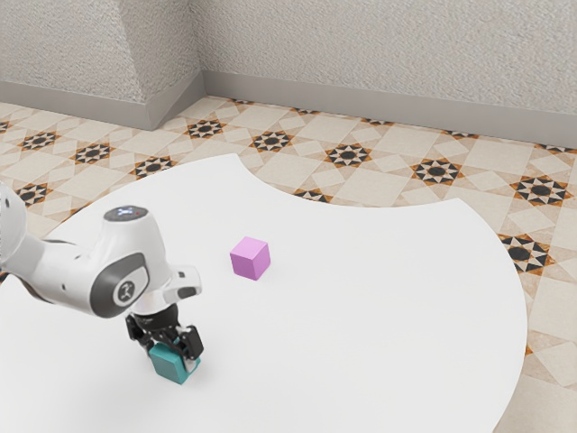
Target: Pick up the blue block with one arm, and put the blue block on the pink block with one arm
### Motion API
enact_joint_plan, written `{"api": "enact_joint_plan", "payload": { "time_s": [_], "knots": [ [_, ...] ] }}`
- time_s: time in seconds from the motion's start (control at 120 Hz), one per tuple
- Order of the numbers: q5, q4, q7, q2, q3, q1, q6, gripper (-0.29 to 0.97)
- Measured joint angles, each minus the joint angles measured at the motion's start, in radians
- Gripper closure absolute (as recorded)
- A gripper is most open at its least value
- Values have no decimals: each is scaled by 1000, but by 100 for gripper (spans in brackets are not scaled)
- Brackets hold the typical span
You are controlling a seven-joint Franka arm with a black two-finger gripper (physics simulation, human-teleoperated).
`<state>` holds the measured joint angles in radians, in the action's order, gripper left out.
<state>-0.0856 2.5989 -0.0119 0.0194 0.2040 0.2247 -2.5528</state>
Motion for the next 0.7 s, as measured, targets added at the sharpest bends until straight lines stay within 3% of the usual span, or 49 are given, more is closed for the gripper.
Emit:
{"api": "enact_joint_plan", "payload": {
  "time_s": [0.108,0.233,0.408,0.7],
  "knots": [
    [3,-5,9,-4,-13,-8,-9,20],
    [18,-44,16,-6,-20,-11,-13,29],
    [103,-433,19,97,-23,-7,110,35],
    [127,-739,22,298,-25,-3,259,37]
  ]
}}
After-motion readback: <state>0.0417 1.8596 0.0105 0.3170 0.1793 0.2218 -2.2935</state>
